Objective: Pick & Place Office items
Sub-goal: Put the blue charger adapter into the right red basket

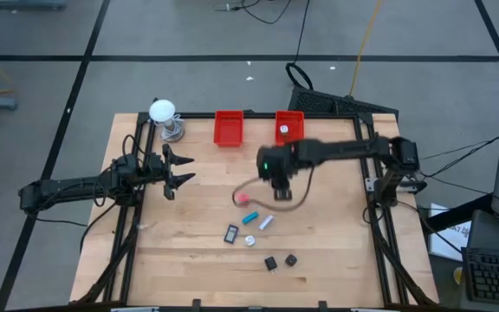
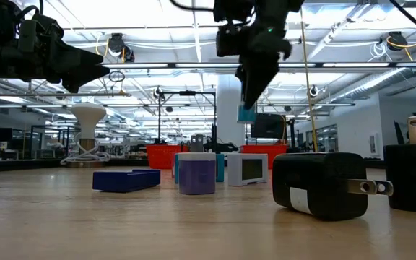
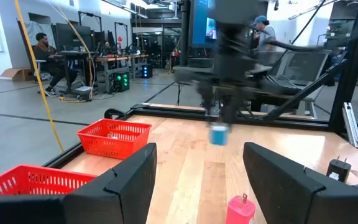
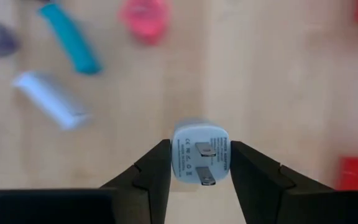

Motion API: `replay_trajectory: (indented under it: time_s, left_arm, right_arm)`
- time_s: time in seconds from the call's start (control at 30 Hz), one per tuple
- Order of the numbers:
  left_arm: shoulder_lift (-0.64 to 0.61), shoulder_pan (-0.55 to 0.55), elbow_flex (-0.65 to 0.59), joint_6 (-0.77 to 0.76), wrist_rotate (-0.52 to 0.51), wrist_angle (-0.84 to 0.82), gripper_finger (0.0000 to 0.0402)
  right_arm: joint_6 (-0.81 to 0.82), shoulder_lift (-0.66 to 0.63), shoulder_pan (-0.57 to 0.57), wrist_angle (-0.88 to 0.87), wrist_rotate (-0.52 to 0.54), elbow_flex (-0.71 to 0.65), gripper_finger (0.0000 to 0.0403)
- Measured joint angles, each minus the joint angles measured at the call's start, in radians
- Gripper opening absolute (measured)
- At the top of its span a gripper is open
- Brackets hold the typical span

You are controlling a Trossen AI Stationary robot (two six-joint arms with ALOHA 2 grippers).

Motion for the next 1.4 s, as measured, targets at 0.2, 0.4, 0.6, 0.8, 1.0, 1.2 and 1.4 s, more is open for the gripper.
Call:
replay_trajectory:
  time_s: [0.2,0.4,0.6,0.8,1.0,1.2,1.4]
  left_arm:
    - [0.000,0.000,0.000,0.000,0.000,0.000,0.0244]
    - [0.000,0.000,0.000,0.000,0.000,0.000,0.0244]
    - [0.000,0.000,0.000,0.000,0.000,0.000,0.0244]
    - [0.000,0.000,0.000,0.000,0.000,0.000,0.0244]
    - [0.000,0.000,0.000,0.000,0.000,0.000,0.0244]
    - [0.000,0.000,0.000,0.000,0.000,0.000,0.0244]
    - [0.000,0.000,0.000,0.000,0.000,0.000,0.0244]
  right_arm:
    - [-0.095,0.000,-0.198,-0.002,0.001,0.095,0.0138]
    - [-0.162,0.000,-0.381,0.019,0.002,0.206,0.0138]
    - [-0.154,0.000,-0.501,0.022,0.001,0.192,0.0138]
    - [-0.166,0.000,-0.557,0.070,0.000,0.098,0.0138]
    - [-0.163,0.000,-0.573,0.146,-0.001,-0.013,0.0138]
    - [-0.143,0.000,-0.579,0.183,-0.003,-0.106,0.0138]
    - [-0.127,0.001,-0.579,0.205,-0.004,-0.175,0.0138]
